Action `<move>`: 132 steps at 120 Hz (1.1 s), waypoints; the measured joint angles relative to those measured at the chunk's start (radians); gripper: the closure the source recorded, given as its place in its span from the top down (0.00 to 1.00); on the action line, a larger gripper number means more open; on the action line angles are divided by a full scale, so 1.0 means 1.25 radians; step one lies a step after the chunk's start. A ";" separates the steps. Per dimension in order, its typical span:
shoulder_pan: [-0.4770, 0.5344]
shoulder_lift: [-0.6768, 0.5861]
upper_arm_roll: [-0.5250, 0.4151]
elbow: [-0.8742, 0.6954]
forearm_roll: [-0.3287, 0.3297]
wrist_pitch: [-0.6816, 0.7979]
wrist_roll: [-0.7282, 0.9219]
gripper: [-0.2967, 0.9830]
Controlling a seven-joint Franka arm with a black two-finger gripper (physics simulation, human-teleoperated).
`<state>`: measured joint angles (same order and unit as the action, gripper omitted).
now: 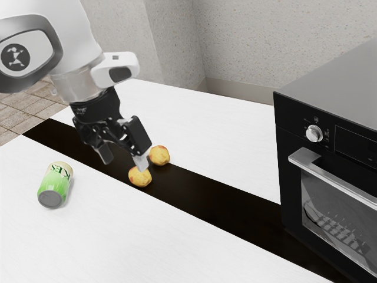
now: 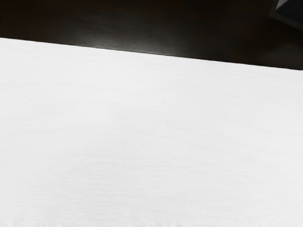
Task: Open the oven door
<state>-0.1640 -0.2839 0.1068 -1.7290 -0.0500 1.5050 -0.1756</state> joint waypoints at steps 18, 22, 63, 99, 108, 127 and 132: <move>-0.009 -0.034 0.001 -0.022 -0.013 0.001 -0.097 0.77; -0.010 -0.035 -0.005 -0.029 -0.015 0.023 -0.116 0.77; -0.169 -0.052 -0.050 -0.177 -0.075 0.436 -0.354 0.77; -0.308 -0.081 -0.031 -0.250 -0.083 0.598 -0.591 0.77; -0.320 -0.062 -0.029 -0.249 -0.083 0.628 -0.639 0.77; -0.327 -0.030 -0.033 -0.242 -0.082 0.682 -0.723 0.77; -0.328 -0.023 -0.034 -0.240 -0.082 0.694 -0.741 0.77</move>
<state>-0.5734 -0.3122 0.0646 -2.0286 -0.1521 2.3721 -1.1021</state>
